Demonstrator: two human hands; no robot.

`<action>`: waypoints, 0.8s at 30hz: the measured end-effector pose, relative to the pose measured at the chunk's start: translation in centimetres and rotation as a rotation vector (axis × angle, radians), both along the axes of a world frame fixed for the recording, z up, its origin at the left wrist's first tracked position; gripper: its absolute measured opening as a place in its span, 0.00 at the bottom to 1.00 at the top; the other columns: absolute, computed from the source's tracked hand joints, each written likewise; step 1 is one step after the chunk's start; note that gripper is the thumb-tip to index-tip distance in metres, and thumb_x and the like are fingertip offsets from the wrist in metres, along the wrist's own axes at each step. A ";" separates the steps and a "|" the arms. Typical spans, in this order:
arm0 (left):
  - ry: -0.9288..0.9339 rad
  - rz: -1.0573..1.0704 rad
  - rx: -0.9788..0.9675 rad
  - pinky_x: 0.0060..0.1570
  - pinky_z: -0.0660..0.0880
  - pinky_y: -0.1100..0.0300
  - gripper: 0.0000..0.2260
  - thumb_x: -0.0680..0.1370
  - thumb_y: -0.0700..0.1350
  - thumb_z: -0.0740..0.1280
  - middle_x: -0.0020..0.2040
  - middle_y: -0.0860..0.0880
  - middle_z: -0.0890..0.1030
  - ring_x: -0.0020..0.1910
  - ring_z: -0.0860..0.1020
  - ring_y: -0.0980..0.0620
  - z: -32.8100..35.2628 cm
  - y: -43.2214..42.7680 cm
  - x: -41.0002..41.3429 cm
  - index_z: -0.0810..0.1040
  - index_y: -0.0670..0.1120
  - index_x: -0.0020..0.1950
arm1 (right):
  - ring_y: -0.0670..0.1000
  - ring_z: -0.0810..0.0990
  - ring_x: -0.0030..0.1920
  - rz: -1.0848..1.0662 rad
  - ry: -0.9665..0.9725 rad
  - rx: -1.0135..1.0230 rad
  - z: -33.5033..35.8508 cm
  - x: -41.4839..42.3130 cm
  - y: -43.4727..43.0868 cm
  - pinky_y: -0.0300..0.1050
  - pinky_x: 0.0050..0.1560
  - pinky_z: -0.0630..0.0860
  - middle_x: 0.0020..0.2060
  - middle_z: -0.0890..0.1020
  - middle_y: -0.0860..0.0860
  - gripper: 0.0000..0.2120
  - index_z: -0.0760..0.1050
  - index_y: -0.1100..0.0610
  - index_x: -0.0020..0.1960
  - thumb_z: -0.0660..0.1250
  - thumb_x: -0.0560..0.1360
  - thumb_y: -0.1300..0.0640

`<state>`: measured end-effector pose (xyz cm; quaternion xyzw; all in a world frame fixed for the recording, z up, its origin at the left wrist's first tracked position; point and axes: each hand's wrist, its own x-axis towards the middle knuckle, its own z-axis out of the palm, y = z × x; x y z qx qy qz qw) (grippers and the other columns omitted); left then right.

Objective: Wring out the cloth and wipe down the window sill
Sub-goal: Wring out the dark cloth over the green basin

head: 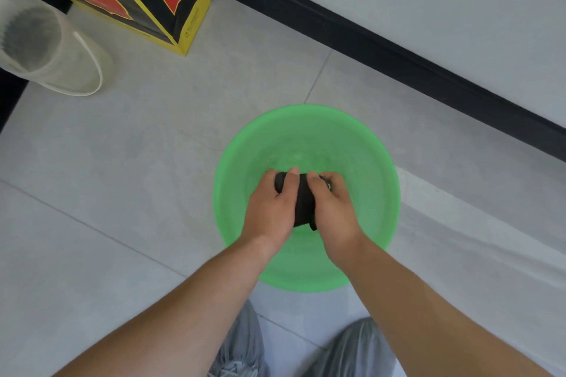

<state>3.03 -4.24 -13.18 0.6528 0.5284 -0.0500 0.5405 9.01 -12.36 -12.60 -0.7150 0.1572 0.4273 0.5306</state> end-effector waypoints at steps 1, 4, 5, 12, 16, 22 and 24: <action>-0.037 0.036 -0.062 0.35 0.70 0.72 0.14 0.75 0.64 0.62 0.40 0.56 0.80 0.36 0.77 0.67 0.3 0.2 -0.2 0.75 0.55 0.47 | 0.46 0.74 0.32 -0.010 0.006 0.030 0.2 0.2 -0.4 0.40 0.31 0.70 0.36 0.77 0.49 0.06 0.72 0.54 0.48 0.66 0.79 0.52; -0.145 0.020 -0.187 0.53 0.76 0.61 0.23 0.70 0.68 0.63 0.55 0.60 0.80 0.50 0.78 0.67 1.0 0.5 -0.9 0.73 0.63 0.62 | 0.46 0.83 0.40 -0.075 0.066 0.180 0.9 0.6 -1.3 0.43 0.37 0.80 0.43 0.84 0.47 0.05 0.78 0.49 0.55 0.67 0.79 0.54; -0.159 -0.021 -0.190 0.58 0.75 0.61 0.25 0.70 0.67 0.63 0.60 0.61 0.78 0.56 0.77 0.66 1.2 0.3 -1.1 0.71 0.64 0.66 | 0.47 0.85 0.44 -0.100 0.086 0.207 1.0 0.5 -1.4 0.46 0.40 0.82 0.47 0.85 0.46 0.07 0.79 0.48 0.57 0.67 0.80 0.54; -0.123 -0.074 0.029 0.34 0.71 0.71 0.14 0.76 0.66 0.57 0.41 0.60 0.81 0.39 0.79 0.63 2.0 -1.2 -0.3 0.72 0.57 0.49 | 0.50 0.84 0.45 -0.014 -0.137 -0.001 1.2 -0.7 0.4 0.56 0.51 0.82 0.40 0.84 0.45 0.06 0.77 0.44 0.47 0.63 0.80 0.46; -0.161 0.038 0.023 0.29 0.70 0.70 0.20 0.74 0.67 0.58 0.36 0.57 0.81 0.33 0.79 0.61 2.0 -1.7 0.7 0.73 0.51 0.42 | 0.47 0.83 0.38 -0.051 -0.118 0.007 1.0 -0.3 1.0 0.50 0.43 0.81 0.34 0.83 0.46 0.12 0.76 0.50 0.41 0.63 0.77 0.43; -0.203 0.025 0.011 0.30 0.69 0.68 0.20 0.75 0.65 0.58 0.32 0.57 0.79 0.31 0.76 0.59 1.5 -1.4 0.7 0.72 0.50 0.38 | 0.50 0.74 0.34 -0.064 -0.089 0.039 1.0 0.1 1.1 0.49 0.37 0.74 0.32 0.75 0.51 0.13 0.71 0.57 0.38 0.63 0.79 0.52; -0.194 0.024 0.004 0.34 0.73 0.61 0.21 0.75 0.65 0.57 0.33 0.54 0.80 0.33 0.79 0.55 1.3 -1.1 0.6 0.74 0.49 0.39 | 0.50 0.72 0.34 -0.047 -0.114 0.050 1.2 0.3 1.2 0.48 0.35 0.71 0.32 0.73 0.52 0.14 0.67 0.60 0.38 0.63 0.79 0.55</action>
